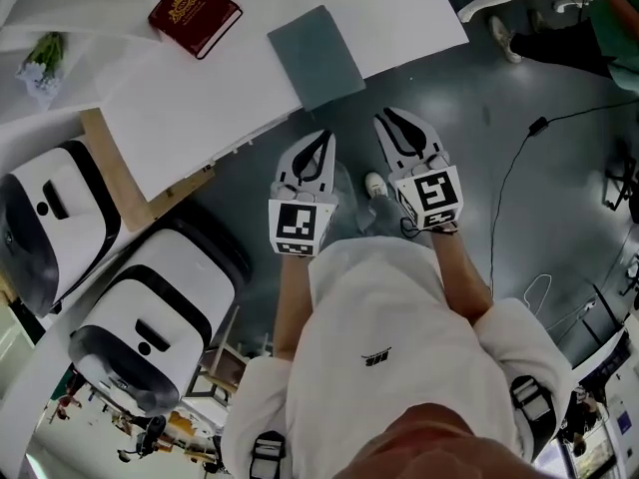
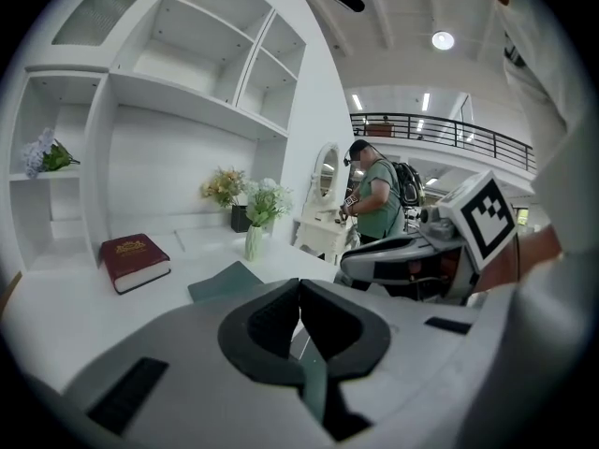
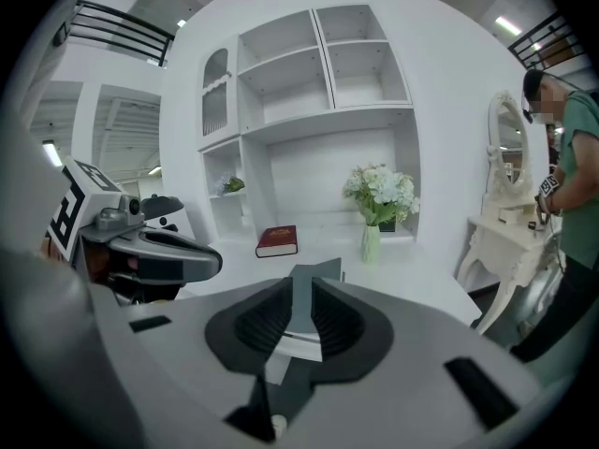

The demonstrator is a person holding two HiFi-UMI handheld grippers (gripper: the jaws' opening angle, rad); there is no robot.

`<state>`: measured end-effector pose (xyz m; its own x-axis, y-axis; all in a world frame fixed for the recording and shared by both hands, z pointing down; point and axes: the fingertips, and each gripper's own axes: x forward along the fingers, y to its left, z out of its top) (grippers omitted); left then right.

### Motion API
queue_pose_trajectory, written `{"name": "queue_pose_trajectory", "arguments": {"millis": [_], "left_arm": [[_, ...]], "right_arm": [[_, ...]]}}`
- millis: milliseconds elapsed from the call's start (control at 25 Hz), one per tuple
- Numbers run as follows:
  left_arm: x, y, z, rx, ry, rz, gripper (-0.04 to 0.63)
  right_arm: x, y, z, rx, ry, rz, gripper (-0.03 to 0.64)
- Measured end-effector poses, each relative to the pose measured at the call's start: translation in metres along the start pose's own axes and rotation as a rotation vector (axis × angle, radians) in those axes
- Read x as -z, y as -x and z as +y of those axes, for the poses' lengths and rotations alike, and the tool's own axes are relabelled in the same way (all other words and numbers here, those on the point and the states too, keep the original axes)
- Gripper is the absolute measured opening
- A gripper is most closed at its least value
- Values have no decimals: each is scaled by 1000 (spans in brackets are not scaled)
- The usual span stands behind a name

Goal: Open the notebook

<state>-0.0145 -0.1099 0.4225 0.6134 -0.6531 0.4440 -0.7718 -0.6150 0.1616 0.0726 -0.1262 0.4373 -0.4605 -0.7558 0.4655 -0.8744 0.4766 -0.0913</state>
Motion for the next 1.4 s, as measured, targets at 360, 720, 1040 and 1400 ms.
{"name": "queue_pose_trajectory", "arguments": {"millis": [360, 720, 1040, 1400], "left_arm": [[21, -26, 10, 54, 5, 43, 0], [39, -53, 18, 113, -5, 83, 0], [53, -75, 20, 165, -10, 111, 0], [64, -97, 30, 192, -26, 142, 0]], "right_arm": [[30, -26, -4, 27, -60, 42, 49], [47, -56, -12, 41, -135, 52, 51], [69, -76, -24, 71, -217, 77, 65], [91, -100, -34, 72, -279, 106, 93]]}}
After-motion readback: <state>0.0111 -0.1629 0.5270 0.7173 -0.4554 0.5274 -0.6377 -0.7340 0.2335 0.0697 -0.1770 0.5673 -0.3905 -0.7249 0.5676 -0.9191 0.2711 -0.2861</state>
